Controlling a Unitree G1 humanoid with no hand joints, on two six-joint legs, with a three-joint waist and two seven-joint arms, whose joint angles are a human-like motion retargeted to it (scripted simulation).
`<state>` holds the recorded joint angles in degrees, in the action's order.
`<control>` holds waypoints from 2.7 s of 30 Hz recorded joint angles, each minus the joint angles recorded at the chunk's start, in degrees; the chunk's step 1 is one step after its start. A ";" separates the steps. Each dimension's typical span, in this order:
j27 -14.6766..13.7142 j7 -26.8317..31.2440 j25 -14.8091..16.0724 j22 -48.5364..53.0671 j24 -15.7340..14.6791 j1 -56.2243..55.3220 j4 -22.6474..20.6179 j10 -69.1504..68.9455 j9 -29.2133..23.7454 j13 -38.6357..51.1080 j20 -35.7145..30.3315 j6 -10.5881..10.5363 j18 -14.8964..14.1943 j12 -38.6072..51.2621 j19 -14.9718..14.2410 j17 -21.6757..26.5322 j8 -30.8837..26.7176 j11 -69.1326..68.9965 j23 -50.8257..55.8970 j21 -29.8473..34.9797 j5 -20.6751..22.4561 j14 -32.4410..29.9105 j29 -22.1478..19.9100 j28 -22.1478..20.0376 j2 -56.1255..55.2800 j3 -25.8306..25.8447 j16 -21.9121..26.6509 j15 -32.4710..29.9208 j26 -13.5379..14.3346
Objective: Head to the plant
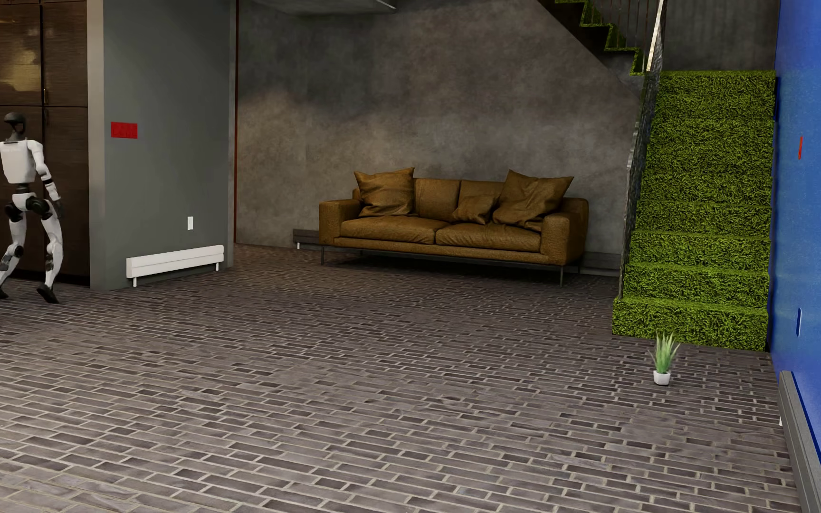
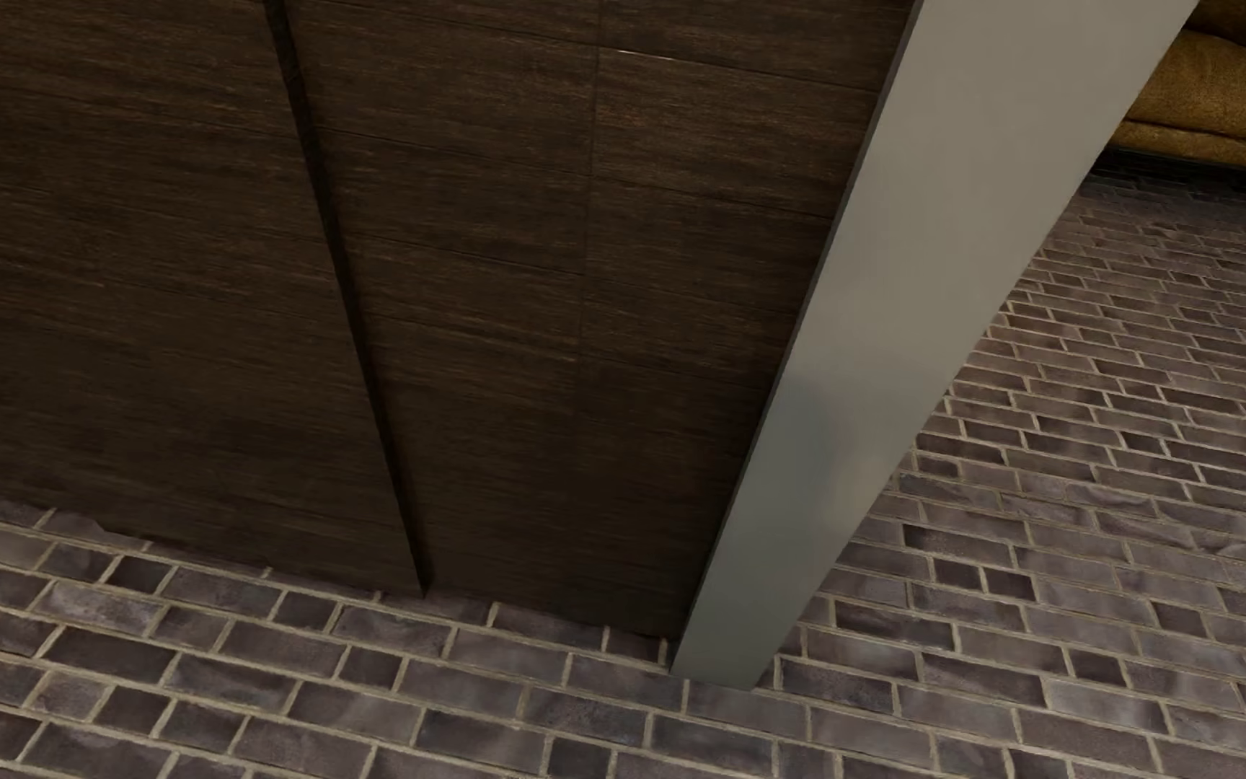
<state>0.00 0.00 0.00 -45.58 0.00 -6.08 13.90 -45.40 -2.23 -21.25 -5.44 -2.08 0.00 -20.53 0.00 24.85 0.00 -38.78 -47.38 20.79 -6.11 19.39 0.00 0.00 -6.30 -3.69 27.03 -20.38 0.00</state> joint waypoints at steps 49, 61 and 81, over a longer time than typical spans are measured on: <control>0.00 0.00 0.00 12.85 0.00 12.30 -12.58 12.82 -4.66 -3.06 -11.87 -1.24 0.00 5.09 0.00 -1.52 0.00 -7.55 -1.41 20.61 11.02 -2.47 0.00 0.00 -15.30 8.75 -4.87 5.71 0.00; 0.00 0.00 0.00 -1.74 0.00 0.93 -5.50 -33.52 -4.49 0.32 -17.77 -3.86 0.00 2.58 0.00 -1.99 0.00 4.44 -1.67 16.29 19.41 -9.36 0.00 0.00 -3.27 3.45 -6.69 19.04 0.00; 0.00 0.00 0.00 20.04 0.00 19.47 -12.43 15.05 -2.72 -4.15 -9.83 -2.93 0.00 4.90 0.00 -3.07 0.00 9.04 -8.85 21.87 9.95 -4.30 0.00 0.00 -13.14 9.47 -6.06 16.31 0.00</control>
<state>0.00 0.00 0.00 -25.54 0.00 13.39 1.47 -30.35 -4.95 -25.39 -15.27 -5.00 0.00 -15.63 0.00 21.79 0.00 -29.74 -56.23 42.66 3.84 15.09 0.00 0.00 -19.45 5.78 20.97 -4.07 0.00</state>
